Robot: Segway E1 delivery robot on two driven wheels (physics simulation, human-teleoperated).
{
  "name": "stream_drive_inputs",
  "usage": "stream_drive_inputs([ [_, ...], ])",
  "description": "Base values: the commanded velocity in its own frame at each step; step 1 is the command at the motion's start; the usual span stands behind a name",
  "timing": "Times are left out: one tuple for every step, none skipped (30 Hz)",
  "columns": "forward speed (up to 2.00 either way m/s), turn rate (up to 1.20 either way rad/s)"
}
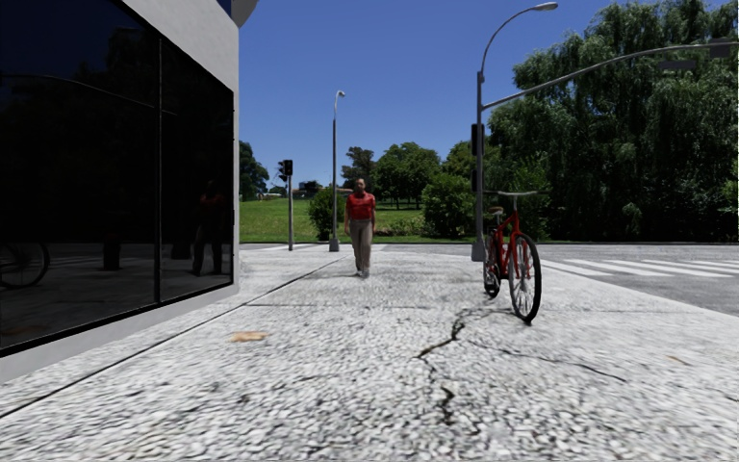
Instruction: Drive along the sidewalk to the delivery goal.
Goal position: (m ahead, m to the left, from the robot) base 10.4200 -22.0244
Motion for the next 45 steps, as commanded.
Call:
stream_drive_inputs([
  [1.07, -0.39],
  [1.07, -0.41],
  [1.07, -0.45],
  [1.07, -0.45],
  [1.07, -0.48],
  [1.07, -0.5],
  [1.07, -0.51],
  [1.07, -0.51],
  [1.07, -0.51],
  [1.07, -0.51],
  [1.07, -0.51],
  [1.07, -0.51],
  [1.07, -0.51],
  [1.07, -0.04],
  [1.07, -0.04],
  [1.07, 0.0],
  [1.07, 0.0],
  [1.07, 0.0],
  [1.07, 0.0],
  [1.07, 0.0],
  [1.07, 0.0],
  [1.07, 0.0],
  [1.07, 0.0],
  [1.07, 0.0],
  [1.07, 0.39],
  [1.07, 0.39],
  [1.07, 0.47],
  [1.07, 0.5],
  [1.07, 0.49],
  [1.07, 0.49],
  [1.07, 0.26],
  [1.07, 0.03],
  [1.07, 0.03],
  [1.07, 0.0],
  [1.07, 0.0],
  [1.07, 0.0],
  [1.07, 0.0],
  [1.07, 0.0],
  [1.07, 0.0],
  [1.07, 0.0],
  [1.07, 0.0],
  [1.07, 0.0],
  [1.07, 0.0],
  [1.07, 0.0],
  [1.07, 0.0],
])
